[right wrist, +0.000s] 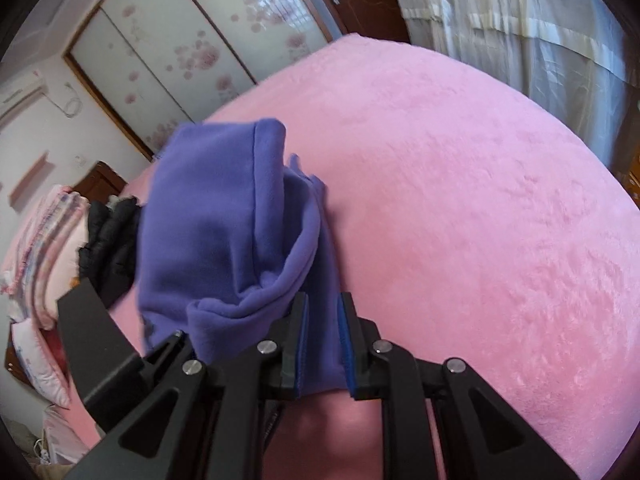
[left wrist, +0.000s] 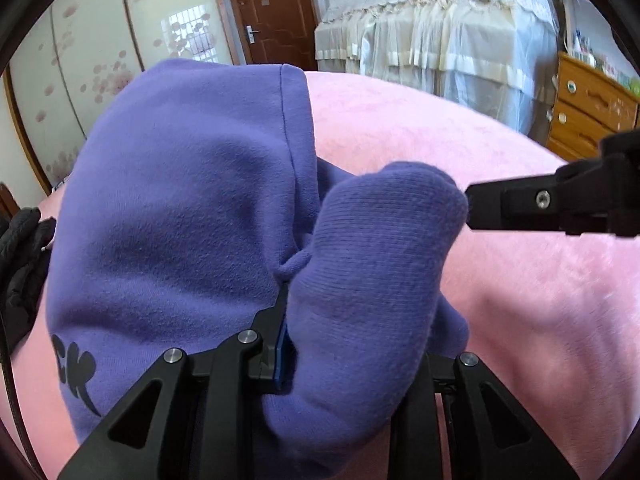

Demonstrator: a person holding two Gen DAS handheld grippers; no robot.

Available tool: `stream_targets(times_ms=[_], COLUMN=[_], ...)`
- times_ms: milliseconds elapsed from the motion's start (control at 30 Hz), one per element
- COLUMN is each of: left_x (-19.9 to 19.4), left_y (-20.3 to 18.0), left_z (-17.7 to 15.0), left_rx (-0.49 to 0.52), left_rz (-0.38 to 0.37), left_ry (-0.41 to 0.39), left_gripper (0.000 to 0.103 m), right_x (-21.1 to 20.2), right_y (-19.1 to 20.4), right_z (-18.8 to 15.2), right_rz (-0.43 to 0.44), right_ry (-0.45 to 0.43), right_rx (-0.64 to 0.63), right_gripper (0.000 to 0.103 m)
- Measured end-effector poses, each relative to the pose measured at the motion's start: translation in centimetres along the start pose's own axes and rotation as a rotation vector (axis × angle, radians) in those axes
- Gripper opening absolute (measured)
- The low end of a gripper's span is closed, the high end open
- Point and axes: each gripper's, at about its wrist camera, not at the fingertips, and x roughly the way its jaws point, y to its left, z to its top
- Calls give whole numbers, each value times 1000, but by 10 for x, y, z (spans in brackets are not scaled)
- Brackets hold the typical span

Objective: Fold large clothes

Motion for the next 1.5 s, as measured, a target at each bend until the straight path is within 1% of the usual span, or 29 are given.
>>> stream_targets(times_ms=[33,133,167,200,233,267,300,333,367,400,433,500,533,600,700,867,933,1000,1067,1167,1267,1300,1333,1367,1400,1433,1500], left_x=[-1,-10,-14,-17,-22,-25,-29,-33,-36,-39,-40,-38,-38,-39,-43,-42,-41,-41,-41,-45,-48,-49,-50,-53,-56,-61,-73], left_y=[-2,5,10,16,22,26,30,32,34,37,39,44,48,51,55,59,58,58,57,62,68,69,71,73,77,82,95], left_z=[0,2,3,6,8,9,10,11,10,10,9,8,7,5,3,5,4,1,1,-2,-2,-1,0,0,-1,-2,-4], left_rx=[12,13,3,-11,-28,-40,-51,-55,-58,-64,-71,-100,-121,-140,-157,-188,-185,-178,-184,-219,-241,-243,-242,-240,-239,-239,-246], left_rz=[6,-32,-53,-87,-136,-172,-202,-219,-233,-247,-257,-291,-315,-334,-345,-379,-377,-376,-375,-393,-404,-404,-402,-401,-398,-399,-402], left_ry=[-4,-16,-19,-22,-27,-32,-42,-56,-73,-87,-93,-97,-102,-113,-130,-135,-140,-144,-144,-144,-137,-126,-107,-91,-77,-71,-73], left_gripper=[24,29,35,48,56,69,78,81,85,87,87,87,87,87,88,88,90,93,93,93,93,93,93,93,93,93,93], right_x=[4,9,7,5,2,0,-3,-5,-7,-8,-9,-8,-7,-5,-3,0,-3,-6,-6,-1,2,3,3,3,3,2,0], right_y=[-5,-16,-18,-17,-17,-17,-17,-16,-14,-11,-6,5,12,24,36,52,56,60,61,64,67,69,70,72,73,74,74], right_z=[0,2,3,3,5,6,9,11,14,16,19,22,24,26,31,37,37,36,35,33,31,30,29,29,28,28,29], right_rz=[7,68,97,122,140,158,185,206,230,246,253,267,277,283,295,316,327,324,325,303,285,273,261,256,249,237,203], right_ry=[17,51,51,47,43,38,32,29,30,30,37,62,80,104,130,171,175,182,198,237,250,254,254,252,247,244,214], right_rx=[16,72,88,96,102,108,122,133,141,140,129,98,76,35,12,-21,-36,-54,-62,-86,-103,-116,-133,-148,-163,-178,-198], right_gripper=[16,16,16,16,19,22,30,37,39,42,45,46,47,47,47,47,50,52,53,53,53,52,45,42,32,29,26])
